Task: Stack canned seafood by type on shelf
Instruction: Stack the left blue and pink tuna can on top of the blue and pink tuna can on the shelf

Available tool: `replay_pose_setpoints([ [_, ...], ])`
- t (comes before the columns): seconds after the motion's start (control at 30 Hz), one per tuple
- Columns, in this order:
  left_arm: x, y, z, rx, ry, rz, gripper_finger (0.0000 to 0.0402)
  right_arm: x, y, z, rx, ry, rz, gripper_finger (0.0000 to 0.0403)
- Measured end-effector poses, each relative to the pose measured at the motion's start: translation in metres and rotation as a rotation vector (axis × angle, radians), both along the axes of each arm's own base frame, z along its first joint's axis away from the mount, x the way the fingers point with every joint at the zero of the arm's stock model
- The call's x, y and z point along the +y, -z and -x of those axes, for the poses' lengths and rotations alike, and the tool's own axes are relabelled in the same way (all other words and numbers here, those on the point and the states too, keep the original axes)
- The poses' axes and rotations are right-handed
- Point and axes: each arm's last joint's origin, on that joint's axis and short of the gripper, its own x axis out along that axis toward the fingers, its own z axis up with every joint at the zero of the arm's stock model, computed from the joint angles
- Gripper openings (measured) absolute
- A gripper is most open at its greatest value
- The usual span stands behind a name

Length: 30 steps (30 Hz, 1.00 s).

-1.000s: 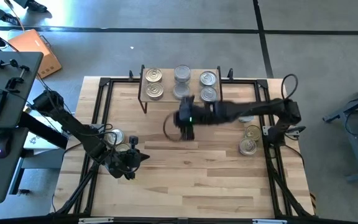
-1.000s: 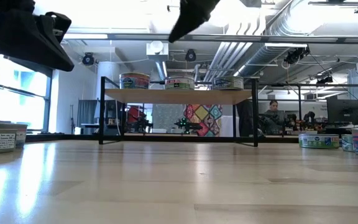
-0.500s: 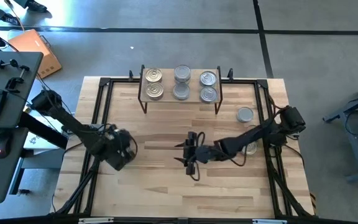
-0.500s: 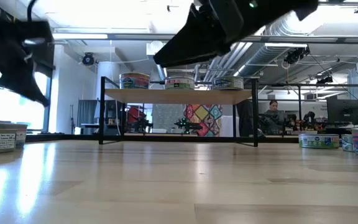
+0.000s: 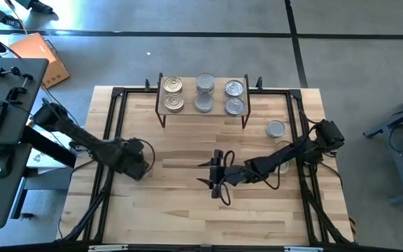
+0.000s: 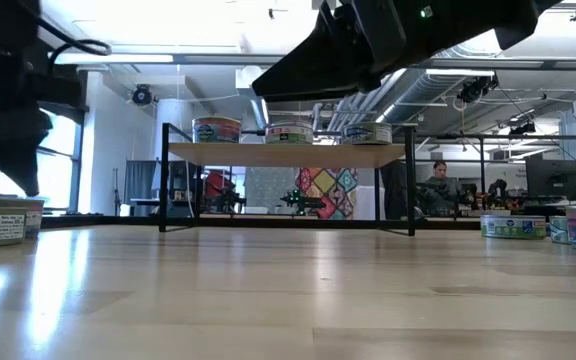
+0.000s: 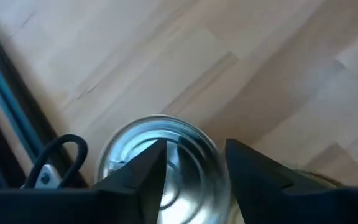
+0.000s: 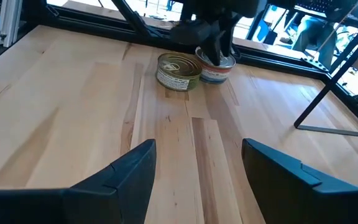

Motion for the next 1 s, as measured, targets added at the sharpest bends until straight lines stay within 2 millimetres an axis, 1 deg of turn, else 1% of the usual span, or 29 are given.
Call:
replay_pose_setpoints([
  [0.1,0.007,0.000,-0.002,0.018,-0.034,-0.004,0.0161,0.000,0.000,0.000,0.002,-0.002,0.006,0.0231],
  [0.33,0.016,0.000,-0.007,0.059,-0.052,0.052,0.0136,0.000,0.001,0.000,0.012,0.000,0.003,0.0231],
  [0.43,0.019,0.001,-0.008,0.072,-0.058,0.075,0.0132,0.000,0.001,0.001,0.016,0.000,0.005,0.0231],
  [1.0,0.019,0.002,-0.018,0.027,0.013,0.128,0.0132,0.000,0.003,0.001,0.029,0.000,0.009,0.0231],
])
